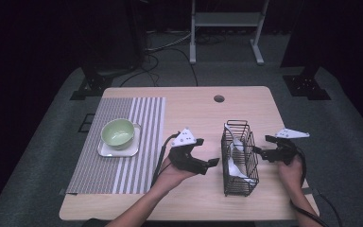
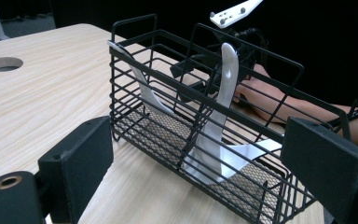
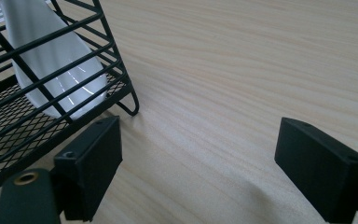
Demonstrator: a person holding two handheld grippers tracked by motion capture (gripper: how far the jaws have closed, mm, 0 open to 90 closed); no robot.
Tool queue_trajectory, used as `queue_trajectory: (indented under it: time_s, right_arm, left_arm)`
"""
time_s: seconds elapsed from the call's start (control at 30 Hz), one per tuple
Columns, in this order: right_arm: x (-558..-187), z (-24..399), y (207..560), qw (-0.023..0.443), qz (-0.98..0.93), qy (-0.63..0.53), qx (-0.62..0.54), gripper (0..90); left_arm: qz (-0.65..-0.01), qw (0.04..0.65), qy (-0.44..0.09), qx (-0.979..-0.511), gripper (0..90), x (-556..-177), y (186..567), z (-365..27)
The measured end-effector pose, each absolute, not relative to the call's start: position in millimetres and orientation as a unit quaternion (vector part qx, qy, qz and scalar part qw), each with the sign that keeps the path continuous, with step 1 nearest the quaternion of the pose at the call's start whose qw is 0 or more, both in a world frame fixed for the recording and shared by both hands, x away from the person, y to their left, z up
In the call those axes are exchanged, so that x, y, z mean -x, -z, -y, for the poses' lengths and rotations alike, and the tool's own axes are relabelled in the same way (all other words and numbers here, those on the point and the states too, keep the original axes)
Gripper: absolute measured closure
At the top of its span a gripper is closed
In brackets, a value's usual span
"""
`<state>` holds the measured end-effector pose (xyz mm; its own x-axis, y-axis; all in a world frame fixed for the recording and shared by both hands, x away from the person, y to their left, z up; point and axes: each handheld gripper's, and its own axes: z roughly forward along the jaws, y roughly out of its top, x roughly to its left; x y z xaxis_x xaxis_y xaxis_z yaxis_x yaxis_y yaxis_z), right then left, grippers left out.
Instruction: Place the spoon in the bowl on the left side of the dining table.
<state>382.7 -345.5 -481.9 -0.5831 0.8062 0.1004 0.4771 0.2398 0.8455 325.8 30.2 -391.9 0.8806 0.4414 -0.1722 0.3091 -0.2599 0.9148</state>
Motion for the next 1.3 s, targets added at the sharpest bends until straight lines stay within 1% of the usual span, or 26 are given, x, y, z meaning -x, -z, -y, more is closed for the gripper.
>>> queue_trajectory:
  time_s: [0.4,0.77,0.83,1.0,1.1,1.23,1.27,1.3]
  right_arm:
    - [-382.6,345.8,481.8,0.181,-0.766,-0.454,-0.419,13.7]
    - [-382.6,345.8,481.8,0.181,-0.765,-0.454,-0.419,13.7]
    - [-382.6,345.9,481.8,0.181,-0.765,-0.454,-0.419,13.7]
    - [-382.5,345.9,481.8,0.181,-0.765,-0.455,-0.418,13.7]
    - [-382.5,345.8,481.8,0.181,-0.765,-0.455,-0.418,13.7]
    - [-382.5,345.8,481.8,0.181,-0.765,-0.455,-0.418,13.7]
    - [-382.5,345.8,481.8,0.181,-0.765,-0.456,-0.418,13.7]
    - [-382.5,345.8,481.8,0.181,-0.765,-0.456,-0.418,13.7]
  left_arm:
    - [-0.230,0.566,-0.048,-0.790,8.4,-326.3,387.4,-15.3]
    - [-0.219,0.565,-0.049,-0.794,9.0,-322.9,380.5,-0.2]
    - [-0.211,0.566,-0.048,-0.795,13.5,-322.1,379.0,1.8]
    - [-0.211,0.566,-0.050,-0.795,13.9,-320.9,376.2,7.3]
    - [-0.208,0.568,-0.046,-0.795,17.9,-321.1,375.7,8.8]
    - [-0.208,0.566,-0.045,-0.796,18.5,-322.5,375.5,12.4]
    - [-0.208,0.566,-0.045,-0.796,21.3,-322.5,375.5,12.4]
    - [-0.208,0.566,-0.044,-0.796,21.3,-322.8,375.3,12.8]
